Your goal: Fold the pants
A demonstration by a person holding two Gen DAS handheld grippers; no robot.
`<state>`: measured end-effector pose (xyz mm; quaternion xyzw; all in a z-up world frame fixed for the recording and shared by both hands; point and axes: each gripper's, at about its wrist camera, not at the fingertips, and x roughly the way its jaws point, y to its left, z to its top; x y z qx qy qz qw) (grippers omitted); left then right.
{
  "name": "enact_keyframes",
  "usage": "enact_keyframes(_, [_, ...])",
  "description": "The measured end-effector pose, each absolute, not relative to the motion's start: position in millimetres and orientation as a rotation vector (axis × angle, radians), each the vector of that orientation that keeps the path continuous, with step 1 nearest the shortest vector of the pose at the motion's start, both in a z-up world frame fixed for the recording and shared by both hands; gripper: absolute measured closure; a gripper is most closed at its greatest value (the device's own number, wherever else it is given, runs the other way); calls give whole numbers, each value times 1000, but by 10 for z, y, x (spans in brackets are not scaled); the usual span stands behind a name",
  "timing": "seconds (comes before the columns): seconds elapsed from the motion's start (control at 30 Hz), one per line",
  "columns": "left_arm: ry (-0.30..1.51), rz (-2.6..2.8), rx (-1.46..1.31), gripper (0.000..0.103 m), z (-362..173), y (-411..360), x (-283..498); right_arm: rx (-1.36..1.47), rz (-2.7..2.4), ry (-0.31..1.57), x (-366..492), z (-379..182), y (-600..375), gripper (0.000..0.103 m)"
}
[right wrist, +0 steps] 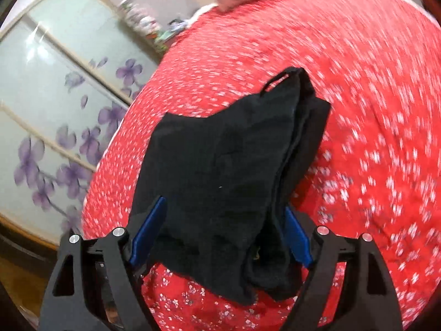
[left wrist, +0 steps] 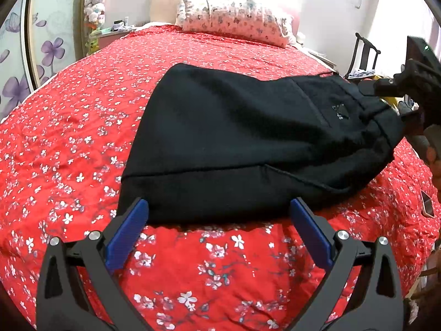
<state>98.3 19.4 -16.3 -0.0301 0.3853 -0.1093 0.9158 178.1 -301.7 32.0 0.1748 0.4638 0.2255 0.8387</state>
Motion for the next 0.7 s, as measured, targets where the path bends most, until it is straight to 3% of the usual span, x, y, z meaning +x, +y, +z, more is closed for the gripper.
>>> enact_keyframes(0.37, [790, -241, -75, 2, -150, 222, 973, 765, 402, 1059, 2001, -322, -3591, 25])
enact_keyframes(0.4, [790, -241, -75, 2, -151, 223, 971, 774, 439, 1072, 2009, -354, -3541, 33])
enact_keyframes(0.57, [785, -249, -88, 2, -151, 262, 968, 606, 485, 1003, 1964, -180, -3324, 34])
enact_keyframes(0.7, [770, -318, -189, 2, -48, 443, 923, 712, 454, 1017, 2019, -261, -3480, 61])
